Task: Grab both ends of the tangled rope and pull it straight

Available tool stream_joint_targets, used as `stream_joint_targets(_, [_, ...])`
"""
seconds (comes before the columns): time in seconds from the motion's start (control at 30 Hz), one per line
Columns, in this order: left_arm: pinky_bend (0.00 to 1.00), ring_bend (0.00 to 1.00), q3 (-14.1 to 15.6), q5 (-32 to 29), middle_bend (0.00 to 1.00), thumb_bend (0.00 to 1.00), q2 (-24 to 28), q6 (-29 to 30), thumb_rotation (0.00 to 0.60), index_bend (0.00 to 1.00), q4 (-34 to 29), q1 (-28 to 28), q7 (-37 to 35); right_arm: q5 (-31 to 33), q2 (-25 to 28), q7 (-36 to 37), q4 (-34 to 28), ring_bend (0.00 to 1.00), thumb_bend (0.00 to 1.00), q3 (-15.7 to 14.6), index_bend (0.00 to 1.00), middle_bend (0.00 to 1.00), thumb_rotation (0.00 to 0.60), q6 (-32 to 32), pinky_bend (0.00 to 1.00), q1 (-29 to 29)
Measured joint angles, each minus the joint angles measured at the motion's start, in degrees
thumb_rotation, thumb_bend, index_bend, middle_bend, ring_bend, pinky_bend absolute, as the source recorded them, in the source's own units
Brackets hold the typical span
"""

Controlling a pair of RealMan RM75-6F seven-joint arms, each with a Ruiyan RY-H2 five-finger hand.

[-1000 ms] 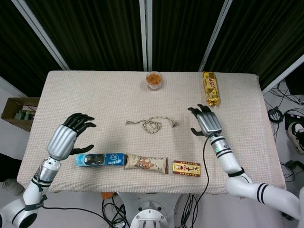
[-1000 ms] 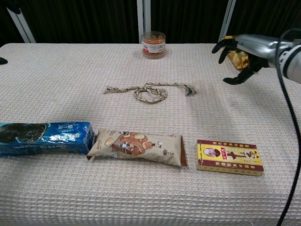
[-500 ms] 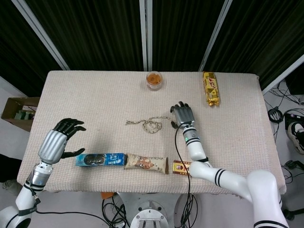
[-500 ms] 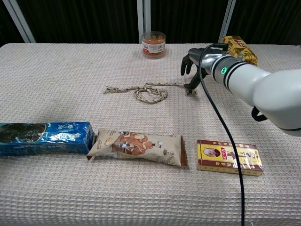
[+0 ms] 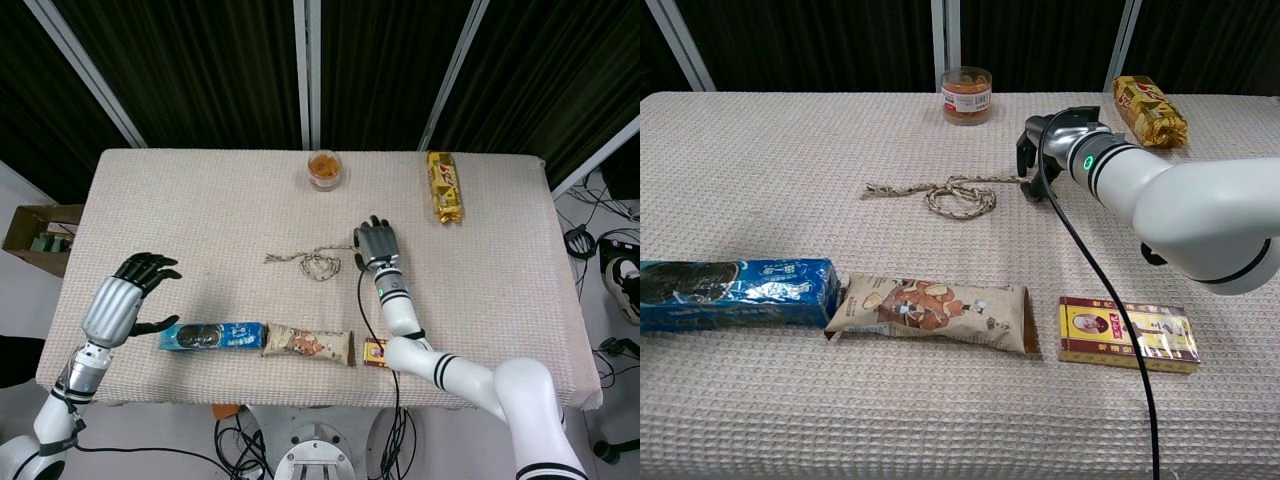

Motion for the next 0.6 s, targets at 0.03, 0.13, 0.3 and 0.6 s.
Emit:
stream_joint_targets(0.03, [0.19,0.19,0.0,0.0,0.24,0.06,0.0,0.0,0.6,0.35,0.0,0.0,0.0,0.0,-0.1,0.1,0.2,0.1,0.37,0.0,0.51,0.31,0.6,0.0,0.21,0.0])
stream_joint_targets(0.13, [0.19,0.19,0.0,0.0,0.24,0.06,0.0,0.1,0.6,0.35,0.1,0.1,0.0,-0.2,-0.6,0.3,1.0,0.1,0.37,0.2,0.52,0.32,0.6,0.1,0.21,0.1])
stream_joint_targets(0.3, [0.19,0.19,0.1,0.0,0.24,0.06,-0.1,-0.2,0.6,0.35,0.3,0.0,-0.1,-0.8,-0.9,1.0,1.6,0.1,0.37,0.6,0.53,0.32,0.6,0.5,0.21,0.1])
stream_joint_targets(0.6, [0.19,0.19,0.0,-0.1,0.24,0.06,-0.2,-0.5,0.6,0.34,0.3,-0.1,0.1,-2.0,-1.5,1.4,2.4,0.1,0.38,0.8,0.57,0.33,0.6,0.9,0.21,0.1])
